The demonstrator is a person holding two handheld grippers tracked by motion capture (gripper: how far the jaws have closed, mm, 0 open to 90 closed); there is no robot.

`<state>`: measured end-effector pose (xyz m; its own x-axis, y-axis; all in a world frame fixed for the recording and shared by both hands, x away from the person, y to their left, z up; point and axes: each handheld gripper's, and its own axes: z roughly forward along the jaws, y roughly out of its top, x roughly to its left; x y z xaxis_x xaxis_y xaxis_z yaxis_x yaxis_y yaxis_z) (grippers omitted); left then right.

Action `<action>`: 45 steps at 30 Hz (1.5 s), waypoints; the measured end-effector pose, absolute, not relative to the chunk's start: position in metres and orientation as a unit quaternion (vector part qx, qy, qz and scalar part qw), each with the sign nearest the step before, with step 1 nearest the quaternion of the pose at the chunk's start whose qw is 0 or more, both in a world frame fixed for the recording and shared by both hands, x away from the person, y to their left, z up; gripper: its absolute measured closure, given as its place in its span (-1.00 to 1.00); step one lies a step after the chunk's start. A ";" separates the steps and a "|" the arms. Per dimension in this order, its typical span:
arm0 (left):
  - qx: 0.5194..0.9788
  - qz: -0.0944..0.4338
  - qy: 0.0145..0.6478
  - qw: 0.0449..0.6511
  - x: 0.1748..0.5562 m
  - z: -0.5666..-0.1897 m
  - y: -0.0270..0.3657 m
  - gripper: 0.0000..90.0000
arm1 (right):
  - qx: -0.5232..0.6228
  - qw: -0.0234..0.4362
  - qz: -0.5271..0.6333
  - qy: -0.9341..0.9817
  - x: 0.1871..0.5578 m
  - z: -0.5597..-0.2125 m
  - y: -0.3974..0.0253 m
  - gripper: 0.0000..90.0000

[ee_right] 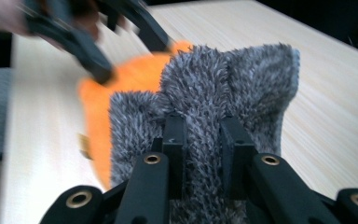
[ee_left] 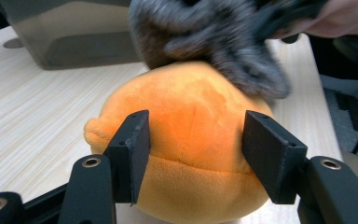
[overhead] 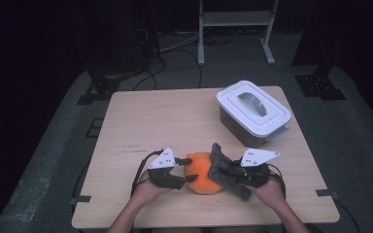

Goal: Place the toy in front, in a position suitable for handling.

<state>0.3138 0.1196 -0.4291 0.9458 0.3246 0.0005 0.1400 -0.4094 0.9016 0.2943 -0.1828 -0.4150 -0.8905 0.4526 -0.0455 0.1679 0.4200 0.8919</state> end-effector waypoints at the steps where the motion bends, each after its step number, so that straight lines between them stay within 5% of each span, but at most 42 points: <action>1: 0.834 0.087 0.141 0.526 0.314 -0.430 0.120 -0.07 | 0.178 0.137 0.512 0.829 0.291 -0.413 -0.181 0.64; 45: 0.818 0.080 0.158 0.548 0.316 -0.427 0.114 0.06 | 0.120 0.152 0.487 0.851 0.277 -0.410 -0.162 0.65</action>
<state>0.3164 0.1141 -0.4272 0.9374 0.3457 -0.0420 0.1702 -0.3496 0.9213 0.2769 -0.1621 -0.4101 -0.9245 0.3536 -0.1424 0.0565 0.4965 0.8662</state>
